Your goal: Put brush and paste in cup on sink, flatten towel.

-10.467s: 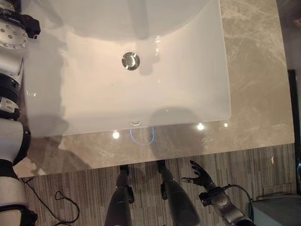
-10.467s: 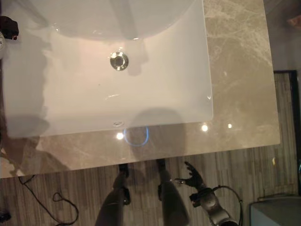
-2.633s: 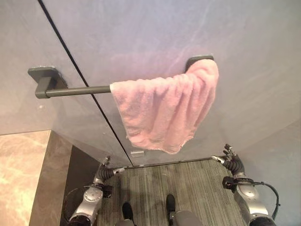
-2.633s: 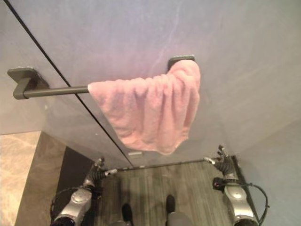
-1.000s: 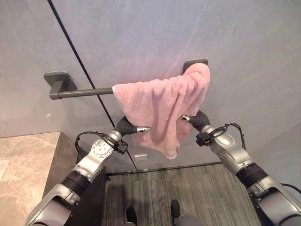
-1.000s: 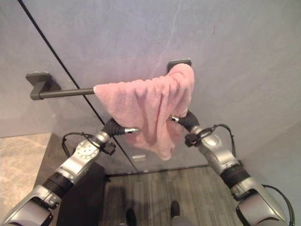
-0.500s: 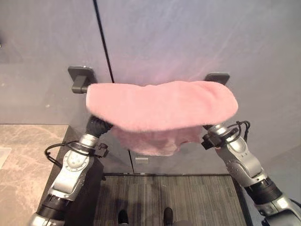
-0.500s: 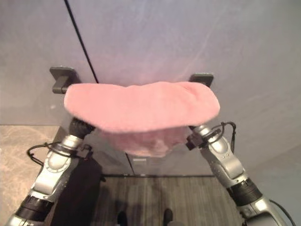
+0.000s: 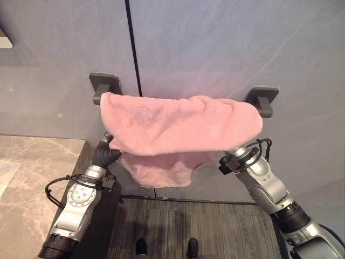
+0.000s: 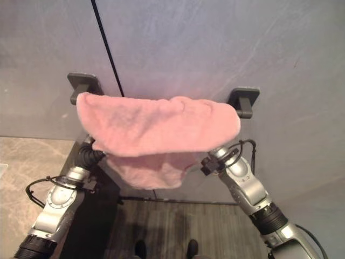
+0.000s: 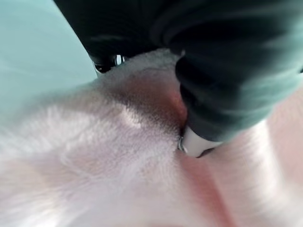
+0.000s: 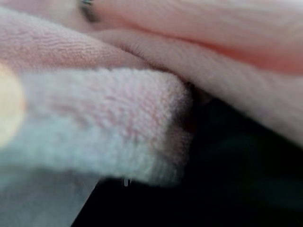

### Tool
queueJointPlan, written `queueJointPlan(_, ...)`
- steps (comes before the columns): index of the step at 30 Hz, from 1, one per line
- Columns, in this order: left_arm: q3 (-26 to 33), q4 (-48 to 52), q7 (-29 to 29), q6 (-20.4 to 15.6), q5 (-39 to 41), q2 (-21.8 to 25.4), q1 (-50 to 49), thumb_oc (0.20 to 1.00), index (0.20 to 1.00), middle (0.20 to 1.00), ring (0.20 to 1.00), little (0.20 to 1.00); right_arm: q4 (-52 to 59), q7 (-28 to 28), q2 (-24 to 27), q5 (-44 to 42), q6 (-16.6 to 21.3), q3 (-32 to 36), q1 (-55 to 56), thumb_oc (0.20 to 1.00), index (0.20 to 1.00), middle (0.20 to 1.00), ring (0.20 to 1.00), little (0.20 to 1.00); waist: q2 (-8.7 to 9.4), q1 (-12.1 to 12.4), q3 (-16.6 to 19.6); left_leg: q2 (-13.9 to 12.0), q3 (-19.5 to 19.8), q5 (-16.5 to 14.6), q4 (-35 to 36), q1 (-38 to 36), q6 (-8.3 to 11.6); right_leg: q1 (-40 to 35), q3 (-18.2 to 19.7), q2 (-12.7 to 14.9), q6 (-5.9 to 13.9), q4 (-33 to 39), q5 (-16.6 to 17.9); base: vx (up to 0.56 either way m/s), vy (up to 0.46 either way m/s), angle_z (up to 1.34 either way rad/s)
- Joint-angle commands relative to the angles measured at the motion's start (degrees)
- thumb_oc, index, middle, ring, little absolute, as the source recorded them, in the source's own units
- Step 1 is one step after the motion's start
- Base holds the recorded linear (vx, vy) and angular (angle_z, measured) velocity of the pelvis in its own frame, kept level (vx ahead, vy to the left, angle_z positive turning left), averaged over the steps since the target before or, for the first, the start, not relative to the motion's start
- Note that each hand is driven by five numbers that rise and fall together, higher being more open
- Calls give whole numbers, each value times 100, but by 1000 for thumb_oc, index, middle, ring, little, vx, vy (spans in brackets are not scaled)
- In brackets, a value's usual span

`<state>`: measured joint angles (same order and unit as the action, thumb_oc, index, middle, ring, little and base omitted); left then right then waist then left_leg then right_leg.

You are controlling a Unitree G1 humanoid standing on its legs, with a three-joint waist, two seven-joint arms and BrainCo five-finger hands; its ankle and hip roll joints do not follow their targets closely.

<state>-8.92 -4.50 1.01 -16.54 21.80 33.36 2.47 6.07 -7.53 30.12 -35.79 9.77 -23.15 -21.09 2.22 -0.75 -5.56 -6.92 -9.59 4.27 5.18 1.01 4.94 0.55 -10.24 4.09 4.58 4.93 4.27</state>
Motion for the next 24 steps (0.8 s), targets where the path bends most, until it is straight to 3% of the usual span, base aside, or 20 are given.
queueJointPlan(1,-381,-576,-253,-88,-485,119,562,1000,1000,1000,1000,1000,-116,202,-314,194,309,198,-109,200,200,200,200,200,112,4,72,18,-11,-102,-18,-172,87,-213,9,443,565,-25,24,0,0,0)
queueJointPlan(8,-435,-1099,-332,-7,-634,-253,450,1000,1000,1000,1000,1000,-353,391,-453,791,301,365,391,200,200,200,200,200,61,-79,103,0,-47,-144,-18,-276,72,-269,57,438,561,-14,-12,19,3,-2)
queueJointPlan(9,-427,-1096,-373,-12,-726,-268,441,1000,1000,1000,1000,1000,-425,378,-465,854,287,356,465,291,291,291,291,291,47,-88,112,-3,-47,-145,-18,-287,74,-284,49,436,556,-13,-22,14,-14,-4)
queueJointPlan(10,-397,-1075,-393,-8,-807,-264,389,1000,1000,1000,1000,1000,-415,443,-443,1022,290,422,550,1000,1000,1000,1000,1000,36,-94,122,-7,-45,-147,-18,-296,74,-295,48,433,556,-10,-27,0,0,0)
queueJointPlan(16,277,-453,-482,-47,-1343,-19,-382,1000,1000,1000,1000,1000,-118,526,-153,1681,354,1024,1109,1000,1000,1000,1000,1000,-4,-92,153,-23,-22,-131,-18,-306,93,-323,24,423,553,1,-41,0,0,0)
queueJointPlan(18,750,-112,-539,-132,-1884,205,-827,1000,1000,1000,1000,1000,158,583,65,2083,424,1558,1455,1000,1000,1000,1000,1000,-23,-85,172,-29,-12,-142,-18,-308,95,-329,18,428,564,7,-50,0,0,0)
queueJointPlan(23,1893,474,-753,-268,-2350,367,-1619,1000,1000,1000,1000,1000,654,842,200,2936,519,2710,2199,1000,1000,1000,1000,1000,-34,-75,257,-27,-1,-184,-18,-357,99,-382,2,440,584,7,-77,0,0,0)
queueJointPlan(24,1902,497,-749,-260,-2352,364,-1641,1000,1000,1000,1000,1000,676,843,192,2948,511,2712,2219,1000,1000,1000,1000,1000,-32,-76,261,-27,0,-185,-18,-361,99,-385,2,441,585,7,-78,0,0,0)
